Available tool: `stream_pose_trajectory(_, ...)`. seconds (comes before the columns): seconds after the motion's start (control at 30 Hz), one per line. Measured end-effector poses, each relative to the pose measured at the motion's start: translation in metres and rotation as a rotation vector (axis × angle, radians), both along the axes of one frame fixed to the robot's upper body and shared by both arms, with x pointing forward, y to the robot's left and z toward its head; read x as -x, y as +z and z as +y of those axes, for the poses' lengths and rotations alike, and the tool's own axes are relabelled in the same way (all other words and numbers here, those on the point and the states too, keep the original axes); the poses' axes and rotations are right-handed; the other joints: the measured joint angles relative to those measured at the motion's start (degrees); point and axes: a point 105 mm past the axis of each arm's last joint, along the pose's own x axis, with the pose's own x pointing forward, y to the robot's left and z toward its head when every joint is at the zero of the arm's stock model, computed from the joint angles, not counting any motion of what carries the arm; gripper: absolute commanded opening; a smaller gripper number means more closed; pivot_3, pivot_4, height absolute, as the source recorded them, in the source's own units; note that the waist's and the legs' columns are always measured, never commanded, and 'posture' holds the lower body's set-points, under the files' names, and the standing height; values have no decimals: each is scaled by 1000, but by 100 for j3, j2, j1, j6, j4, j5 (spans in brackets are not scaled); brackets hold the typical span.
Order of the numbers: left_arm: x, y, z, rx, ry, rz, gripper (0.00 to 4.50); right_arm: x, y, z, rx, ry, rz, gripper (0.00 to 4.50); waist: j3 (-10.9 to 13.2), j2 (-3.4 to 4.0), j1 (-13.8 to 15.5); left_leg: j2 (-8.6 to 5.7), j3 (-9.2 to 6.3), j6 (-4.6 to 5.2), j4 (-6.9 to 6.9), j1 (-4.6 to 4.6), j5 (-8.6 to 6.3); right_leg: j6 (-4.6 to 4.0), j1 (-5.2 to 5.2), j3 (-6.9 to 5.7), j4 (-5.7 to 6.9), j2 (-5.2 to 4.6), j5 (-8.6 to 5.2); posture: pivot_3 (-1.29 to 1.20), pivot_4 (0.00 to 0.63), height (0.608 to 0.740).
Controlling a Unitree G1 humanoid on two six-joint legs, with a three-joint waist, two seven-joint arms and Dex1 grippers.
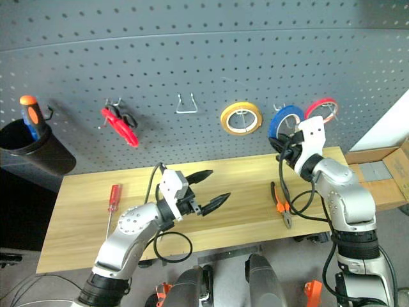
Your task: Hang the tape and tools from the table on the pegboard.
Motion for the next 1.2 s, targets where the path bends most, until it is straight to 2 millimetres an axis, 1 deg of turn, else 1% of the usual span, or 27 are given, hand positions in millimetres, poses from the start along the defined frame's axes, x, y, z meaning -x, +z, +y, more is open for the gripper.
stream_pose_trajectory(0.07,0,-1,3,-8,8,1,4500,0,-4,0,-8,4,24,1605,-1,0,22,0,0,0,0,0,0,0,-1,6,0,0,0,-209,263,740)
stream_pose_trajectory(0.2,0,-3,4,-13,12,8,4500,4,-11,0,-11,11,58,2959,-1,0,51,-1,1,0,0,-2,0,0,-3,9,0,0,0,-208,263,740)
stream_pose_trajectory(0.27,0,-3,6,-19,15,8,4500,13,-13,-1,-25,42,72,3613,-1,0,70,0,-2,0,-1,-3,0,0,-3,6,0,0,0,-206,266,740)
stream_pose_trajectory(0.33,-1,-3,8,-22,24,6,4500,19,-11,-3,-25,58,72,4297,-1,0,92,-1,0,0,0,-3,0,0,-4,8,0,-1,0,-206,266,740)
stream_pose_trajectory(0.37,-1,-3,9,-25,27,5,4500,22,-10,-7,-10,54,71,4462,-1,0,102,-1,1,0,2,-3,0,0,-3,9,0,-1,0,-206,269,740)
stream_pose_trajectory(0.43,-1,-2,11,-26,30,4,4500,28,-10,-15,8,48,79,4462,-2,0,125,-1,1,1,5,-3,0,0,-3,9,1,-1,0,-207,270,740)
stream_pose_trajectory(0.5,-1,-5,14,-28,39,11,4500,41,-20,-22,40,72,140,4462,-4,-3,160,1,-3,1,3,-2,-1,0,-2,3,-1,0,0,-204,271,740)
stream_pose_trajectory(0.57,1,-9,16,-35,41,27,4500,54,-38,-28,63,96,235,4462,-5,-4,173,1,-3,1,2,-3,-1,0,-1,3,-1,0,0,-198,271,740)
stream_pose_trajectory(0.63,7,-19,19,-79,20,73,4500,70,-65,-38,105,94,367,4462,-6,-5,180,1,-3,2,2,-3,-1,0,1,3,-1,0,0,-193,276,740)
stream_pose_trajectory(0.67,10,-26,22,-104,14,102,4500,73,-78,-43,132,76,425,4462,-7,-6,177,0,-2,2,3,-2,-1,0,1,5,0,-1,0,-188,281,740)
stream_pose_trajectory(0.7,14,-34,25,-123,7,139,4500,74,-90,-48,145,46,476,4462,-7,-5,156,0,8,2,4,2,-1,-1,0,15,2,-1,0,-184,283,740)
stream_pose_trajectory(0.73,17,-39,25,-135,2,166,4500,70,-98,-52,158,0,507,4462,-8,-8,139,0,17,3,4,9,-1,-6,1,25,8,0,3,-175,287,740)
stream_pose_trajectory(0.77,19,-42,25,-138,-1,177,4500,66,-103,-54,158,-34,519,4462,-8,-10,132,1,20,3,4,11,0,-10,0,28,10,0,6,-170,290,740)
stream_pose_trajectory(0.87,25,-45,28,-153,3,199,4500,47,-110,-52,135,-137,550,4462,-10,-14,114,2,29,4,4,22,7,-13,0,40,23,1,8,-142,301,740)
stream_pose_trajectory(1.0,34,-50,37,-168,40,225,4500,34,-118,-48,129,-206,586,4462,-10,-15,185,3,17,4,2,15,9,-13,-4,29,23,3,8,-98,312,740)
stream_pose_trajectory(1.07,38,-51,45,-181,68,237,4500,34,-124,-48,129,-220,620,4462,-9,-16,204,2,13,4,-2,4,9,-14,-12,26,18,1,8,-73,318,740)
stream_pose_trajectory(1.2,47,-54,57,-192,120,261,4500,39,-137,-50,145,-230,703,4462,-9,-16,267,2,6,5,-5,-1,8,-14,-12,22,4,-1,8,-55,324,740)
